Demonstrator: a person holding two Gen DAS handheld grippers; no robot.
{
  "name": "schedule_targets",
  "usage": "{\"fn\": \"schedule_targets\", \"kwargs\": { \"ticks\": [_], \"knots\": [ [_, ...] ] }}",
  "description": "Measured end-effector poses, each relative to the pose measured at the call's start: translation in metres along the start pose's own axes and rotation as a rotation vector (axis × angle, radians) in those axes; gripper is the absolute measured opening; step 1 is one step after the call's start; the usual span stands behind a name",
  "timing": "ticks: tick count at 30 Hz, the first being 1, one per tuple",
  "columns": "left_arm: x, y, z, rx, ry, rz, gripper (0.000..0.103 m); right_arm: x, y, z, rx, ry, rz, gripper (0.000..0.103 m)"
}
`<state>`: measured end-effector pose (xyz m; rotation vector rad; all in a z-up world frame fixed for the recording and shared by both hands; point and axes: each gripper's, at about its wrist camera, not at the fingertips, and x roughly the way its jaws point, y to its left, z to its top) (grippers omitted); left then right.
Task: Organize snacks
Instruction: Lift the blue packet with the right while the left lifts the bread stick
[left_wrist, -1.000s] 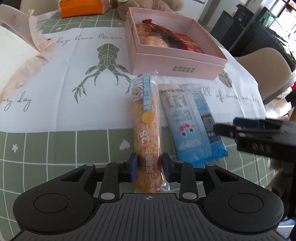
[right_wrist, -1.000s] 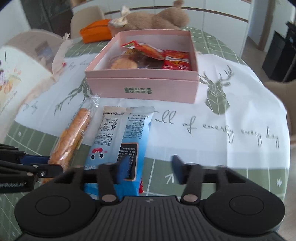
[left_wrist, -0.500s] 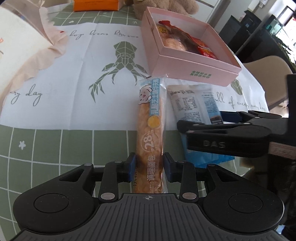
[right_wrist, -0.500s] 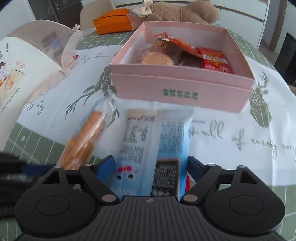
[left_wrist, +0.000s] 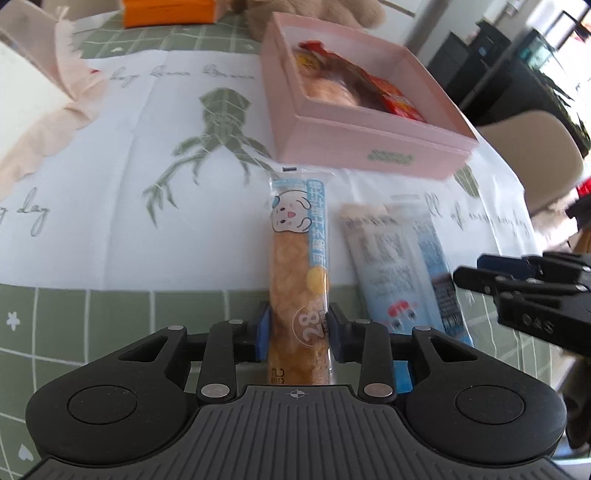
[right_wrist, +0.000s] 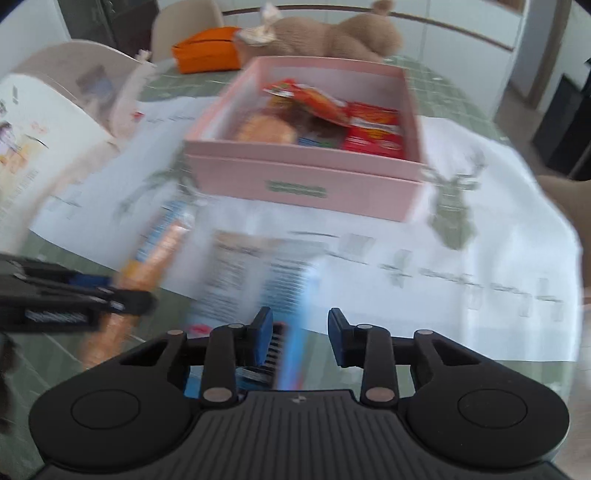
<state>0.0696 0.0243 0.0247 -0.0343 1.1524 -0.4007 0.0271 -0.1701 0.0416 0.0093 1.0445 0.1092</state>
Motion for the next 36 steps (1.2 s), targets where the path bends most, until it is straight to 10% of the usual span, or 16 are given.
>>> {"fn": "schedule_targets", "kwargs": {
  "ticks": [14, 25, 36],
  "knots": [
    [0.002, -0.017, -0.007, 0.046, 0.022, 0.052, 0.037, 0.022, -0.015, -0.04, 0.116, -0.054, -0.087, 0.103],
    [-0.011, 0.002, -0.018, 0.031, 0.01, 0.125, 0.036, 0.003, -0.025, -0.023, 0.14, 0.0, -0.058, 0.085],
    [-0.018, 0.046, -0.018, 0.007, 0.039, -0.075, 0.037, 0.044, 0.061, 0.013, 0.133, 0.036, -0.014, 0.093]
  ]
}}
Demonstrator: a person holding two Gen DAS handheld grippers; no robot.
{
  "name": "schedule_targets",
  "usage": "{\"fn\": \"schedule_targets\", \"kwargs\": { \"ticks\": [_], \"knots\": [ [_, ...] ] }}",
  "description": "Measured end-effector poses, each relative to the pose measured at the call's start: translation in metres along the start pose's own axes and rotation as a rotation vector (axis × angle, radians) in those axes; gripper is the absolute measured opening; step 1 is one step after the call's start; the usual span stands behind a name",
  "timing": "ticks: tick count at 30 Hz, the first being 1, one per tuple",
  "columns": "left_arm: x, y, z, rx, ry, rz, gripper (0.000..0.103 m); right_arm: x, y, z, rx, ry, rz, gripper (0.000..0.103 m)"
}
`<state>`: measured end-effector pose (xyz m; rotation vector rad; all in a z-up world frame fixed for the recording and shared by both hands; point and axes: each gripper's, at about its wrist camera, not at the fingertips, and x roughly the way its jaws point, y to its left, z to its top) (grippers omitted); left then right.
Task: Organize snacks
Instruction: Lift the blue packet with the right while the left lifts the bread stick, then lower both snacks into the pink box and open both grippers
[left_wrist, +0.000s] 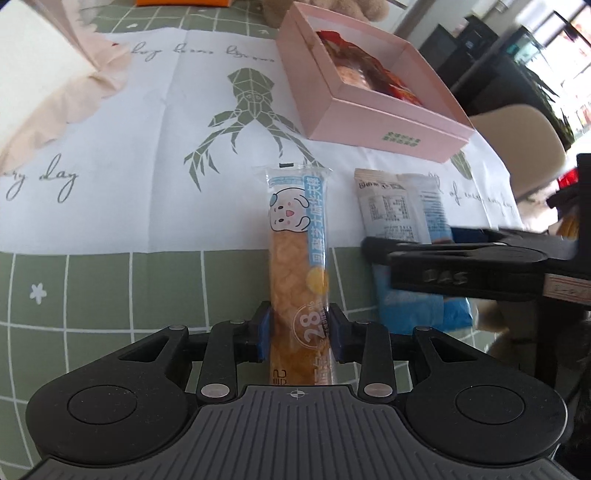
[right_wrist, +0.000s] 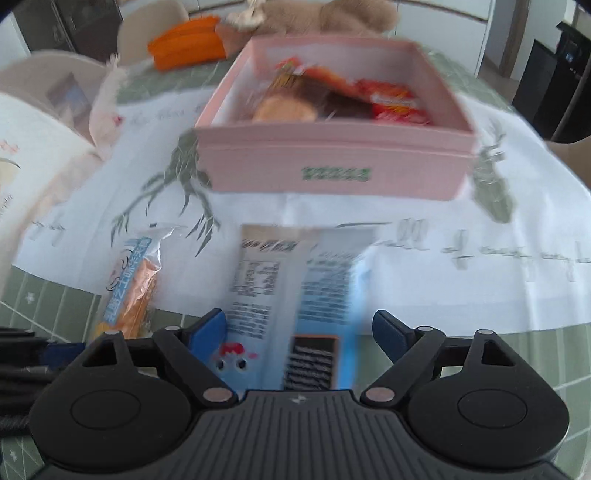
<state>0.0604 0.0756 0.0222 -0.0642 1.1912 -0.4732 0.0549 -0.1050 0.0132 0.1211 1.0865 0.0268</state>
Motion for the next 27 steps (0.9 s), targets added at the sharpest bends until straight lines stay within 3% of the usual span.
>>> {"fn": "schedule_targets", "kwargs": {
  "ticks": [2, 5, 10, 14, 18, 23, 27],
  "knots": [
    [0.001, -0.006, -0.004, 0.045, -0.007, 0.022, 0.037, 0.003, 0.012, -0.003, -0.062, -0.002, -0.038, 0.091],
    [0.001, -0.016, -0.005, 0.079, -0.013, 0.058, 0.037, -0.006, 0.012, -0.016, -0.136, -0.011, -0.008, 0.08],
    [0.002, -0.021, -0.004, 0.045, -0.023, 0.088, 0.037, -0.025, -0.029, -0.034, -0.093, -0.009, -0.007, 0.072],
    [0.002, -0.02, 0.0, -0.005, -0.021, 0.092, 0.037, -0.051, -0.069, -0.035, 0.02, -0.053, 0.065, 0.072],
    [0.005, -0.031, 0.007, -0.035, 0.013, 0.114, 0.035, -0.071, -0.092, -0.033, 0.066, -0.095, 0.078, 0.072],
    [0.005, -0.062, 0.004, 0.048, 0.009, 0.135, 0.034, -0.075, -0.097, -0.034, 0.043, -0.095, 0.049, 0.072],
    [-0.003, -0.082, 0.005, 0.086, -0.002, 0.109, 0.033, -0.074, -0.098, -0.038, 0.03, -0.086, 0.032, 0.072]
  ]
}}
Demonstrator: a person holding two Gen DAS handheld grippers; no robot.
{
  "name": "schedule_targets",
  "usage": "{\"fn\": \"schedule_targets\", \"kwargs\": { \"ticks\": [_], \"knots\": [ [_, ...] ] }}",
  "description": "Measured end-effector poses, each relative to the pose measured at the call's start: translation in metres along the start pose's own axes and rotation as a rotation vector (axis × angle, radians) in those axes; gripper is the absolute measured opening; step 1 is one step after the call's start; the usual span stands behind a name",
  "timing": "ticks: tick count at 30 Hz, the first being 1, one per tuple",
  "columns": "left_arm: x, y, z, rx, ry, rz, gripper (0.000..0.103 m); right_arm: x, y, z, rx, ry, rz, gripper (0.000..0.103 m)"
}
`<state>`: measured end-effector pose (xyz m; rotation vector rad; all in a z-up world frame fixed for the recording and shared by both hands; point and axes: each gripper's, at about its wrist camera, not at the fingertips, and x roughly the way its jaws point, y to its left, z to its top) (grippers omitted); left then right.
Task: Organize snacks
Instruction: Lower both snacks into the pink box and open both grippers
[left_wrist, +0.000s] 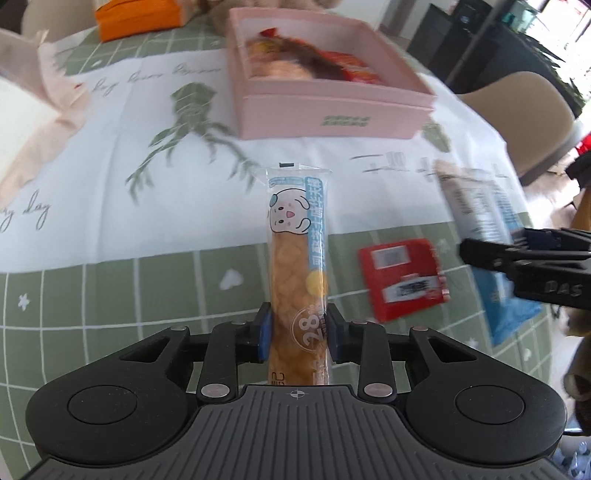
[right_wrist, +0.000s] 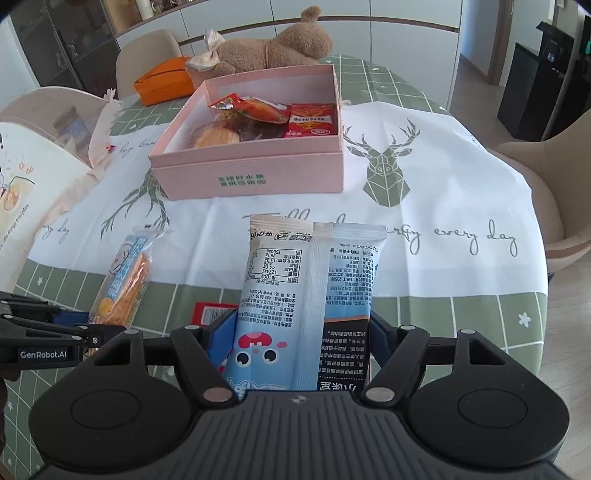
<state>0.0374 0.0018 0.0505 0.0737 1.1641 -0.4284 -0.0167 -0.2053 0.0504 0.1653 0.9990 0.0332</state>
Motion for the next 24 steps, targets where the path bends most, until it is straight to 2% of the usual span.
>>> {"fn": "schedule_targets", "kwargs": {
  "ticks": [5, 9, 12, 15, 17, 19, 21, 24],
  "knots": [
    [-0.029, -0.011, 0.026, 0.003, -0.086, -0.043, 0.033, -0.009, -0.002, 0.004, 0.009, -0.012, 0.008, 0.072],
    [-0.073, -0.004, 0.083, -0.021, -0.201, -0.083, 0.033, -0.023, -0.002, 0.021, 0.036, -0.039, 0.034, 0.072],
    [-0.098, -0.004, 0.133, -0.018, -0.28, -0.062, 0.033, -0.034, 0.0, 0.041, 0.032, -0.069, 0.049, 0.072],
    [-0.095, -0.008, 0.181, -0.004, -0.331, -0.05, 0.034, -0.039, 0.006, 0.063, 0.005, -0.096, 0.035, 0.073],
    [-0.075, -0.003, 0.204, -0.027, -0.317, -0.072, 0.034, -0.039, 0.009, 0.075, -0.013, -0.112, 0.022, 0.073],
    [-0.05, 0.007, 0.217, -0.087, -0.27, -0.126, 0.035, -0.036, 0.01, 0.084, -0.014, -0.115, 0.013, 0.073],
    [-0.037, 0.016, 0.218, -0.112, -0.247, -0.17, 0.035, -0.032, 0.009, 0.087, -0.005, -0.111, 0.002, 0.074],
    [-0.026, 0.021, 0.202, -0.077, -0.216, -0.149, 0.035, -0.024, 0.004, 0.087, 0.01, -0.092, 0.002, 0.074]
  ]
}}
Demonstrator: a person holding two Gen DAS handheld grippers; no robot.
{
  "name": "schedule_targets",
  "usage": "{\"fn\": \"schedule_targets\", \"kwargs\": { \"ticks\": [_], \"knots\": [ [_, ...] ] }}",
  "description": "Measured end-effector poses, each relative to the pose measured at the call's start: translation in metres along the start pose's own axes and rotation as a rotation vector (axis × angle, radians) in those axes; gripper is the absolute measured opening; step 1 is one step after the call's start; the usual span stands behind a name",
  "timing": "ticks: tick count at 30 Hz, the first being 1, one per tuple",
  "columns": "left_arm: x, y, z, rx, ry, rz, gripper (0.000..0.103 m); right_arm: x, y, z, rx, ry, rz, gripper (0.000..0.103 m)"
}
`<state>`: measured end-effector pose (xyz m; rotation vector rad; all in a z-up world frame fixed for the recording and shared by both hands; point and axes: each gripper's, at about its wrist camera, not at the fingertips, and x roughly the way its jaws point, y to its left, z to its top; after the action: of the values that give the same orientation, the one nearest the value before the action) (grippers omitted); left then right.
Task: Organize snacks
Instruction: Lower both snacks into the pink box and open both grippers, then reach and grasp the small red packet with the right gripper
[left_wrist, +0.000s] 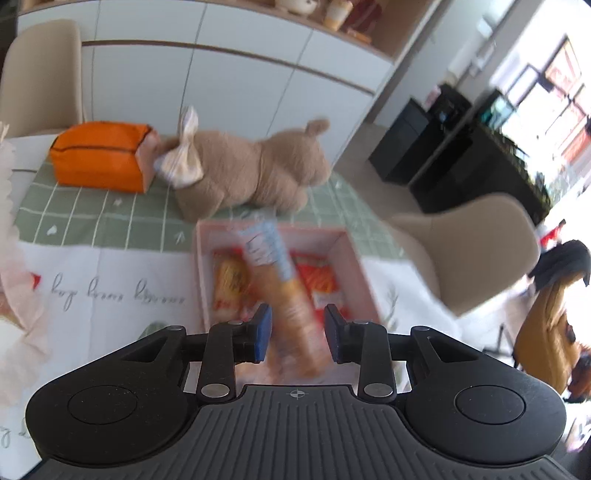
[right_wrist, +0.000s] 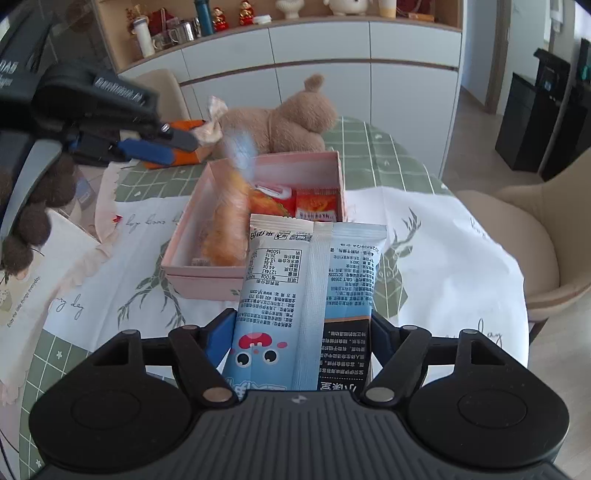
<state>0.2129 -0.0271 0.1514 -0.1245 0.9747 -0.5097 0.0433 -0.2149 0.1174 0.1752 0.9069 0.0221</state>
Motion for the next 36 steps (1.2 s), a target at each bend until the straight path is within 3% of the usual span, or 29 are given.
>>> {"fn": "schedule_targets", "kwargs": {
  "ticks": [6, 14, 18, 21, 25, 29, 31, 36],
  "knots": [
    [0.002, 0.018, -0.06, 0.006, 0.068, -0.001, 0.034, 0.009, 0.004, 0.001, -0.022, 0.015, -0.006, 0.074],
    [-0.015, 0.027, -0.125, -0.056, 0.069, 0.02, 0.034, 0.0, 0.03, 0.02, -0.122, -0.023, -0.015, 0.074],
    [-0.028, 0.033, -0.142, -0.108, 0.058, 0.016, 0.034, -0.002, 0.038, 0.069, -0.162, -0.114, -0.036, 0.074],
    [-0.036, 0.039, -0.148, -0.124, 0.058, 0.029, 0.034, 0.007, 0.043, 0.112, -0.138, -0.152, 0.014, 0.085],
    [-0.049, 0.052, -0.155, -0.144, 0.056, 0.049, 0.034, 0.047, 0.05, 0.144, -0.106, -0.114, 0.041, 0.087],
    [-0.053, 0.065, -0.165, -0.172, 0.064, 0.088, 0.034, 0.076, 0.044, 0.139, -0.04, -0.06, 0.094, 0.087],
    [-0.051, 0.067, -0.169, -0.171, 0.075, 0.117, 0.034, 0.086, 0.045, 0.129, -0.04, -0.029, 0.079, 0.087],
    [-0.038, 0.054, -0.18, -0.11, 0.107, 0.163, 0.034, 0.08, 0.054, 0.071, -0.139, 0.013, 0.049, 0.087]
  ]
}}
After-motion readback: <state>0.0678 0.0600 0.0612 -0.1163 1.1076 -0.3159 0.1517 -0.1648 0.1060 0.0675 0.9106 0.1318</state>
